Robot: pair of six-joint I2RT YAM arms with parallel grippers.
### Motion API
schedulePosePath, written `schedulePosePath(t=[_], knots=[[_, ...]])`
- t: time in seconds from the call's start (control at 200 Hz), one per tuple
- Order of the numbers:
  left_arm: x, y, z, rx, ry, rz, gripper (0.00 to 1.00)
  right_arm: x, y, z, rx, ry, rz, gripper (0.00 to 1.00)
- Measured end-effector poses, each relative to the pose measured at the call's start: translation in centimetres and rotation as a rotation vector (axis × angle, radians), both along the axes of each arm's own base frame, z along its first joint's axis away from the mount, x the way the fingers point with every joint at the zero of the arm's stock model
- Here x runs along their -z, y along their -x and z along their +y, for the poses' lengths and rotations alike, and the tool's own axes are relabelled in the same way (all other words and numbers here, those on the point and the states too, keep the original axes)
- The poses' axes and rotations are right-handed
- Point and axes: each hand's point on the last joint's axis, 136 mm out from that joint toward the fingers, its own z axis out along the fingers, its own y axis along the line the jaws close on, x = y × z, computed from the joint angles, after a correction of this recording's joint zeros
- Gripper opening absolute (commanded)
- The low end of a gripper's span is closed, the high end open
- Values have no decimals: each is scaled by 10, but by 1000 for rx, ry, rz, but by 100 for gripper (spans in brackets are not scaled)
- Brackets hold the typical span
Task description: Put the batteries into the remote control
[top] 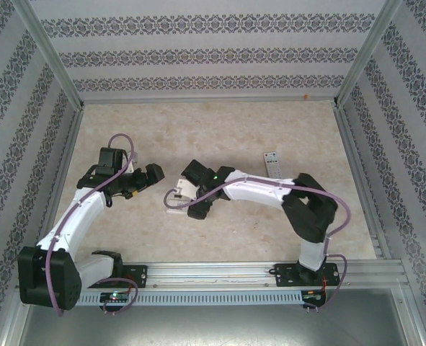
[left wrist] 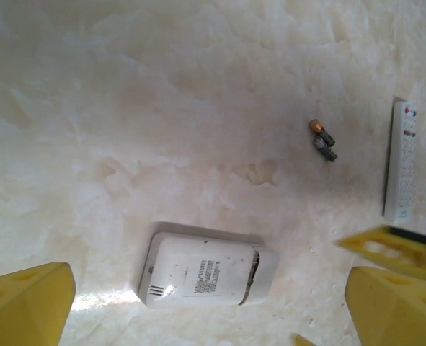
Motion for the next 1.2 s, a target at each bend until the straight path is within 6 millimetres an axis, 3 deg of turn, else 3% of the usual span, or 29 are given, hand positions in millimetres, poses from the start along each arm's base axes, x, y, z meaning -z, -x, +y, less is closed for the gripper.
schedulePosePath(t=[0.095, 0.18, 0.305, 0.47, 0.664, 0.999, 1.204], knots=[[13, 2, -1, 11, -4, 53, 83, -32, 0, -4, 199, -149, 33, 74], [28, 7, -3, 27, -5, 118, 78, -36, 3, -8, 377, -249, 123, 68], [47, 14, -9, 60, -10, 205, 73, 4, 11, -17, 601, -256, 284, 58], [57, 16, -15, 118, -17, 244, 70, 53, 14, -25, 814, -202, 422, 56], [61, 19, -17, 164, -18, 247, 69, 76, 14, -23, 909, -188, 483, 51], [67, 22, -22, 206, -16, 263, 67, 78, 10, -16, 944, -186, 507, 38], [92, 26, -32, 282, -8, 371, 64, 79, 11, -9, 959, -131, 551, 34]])
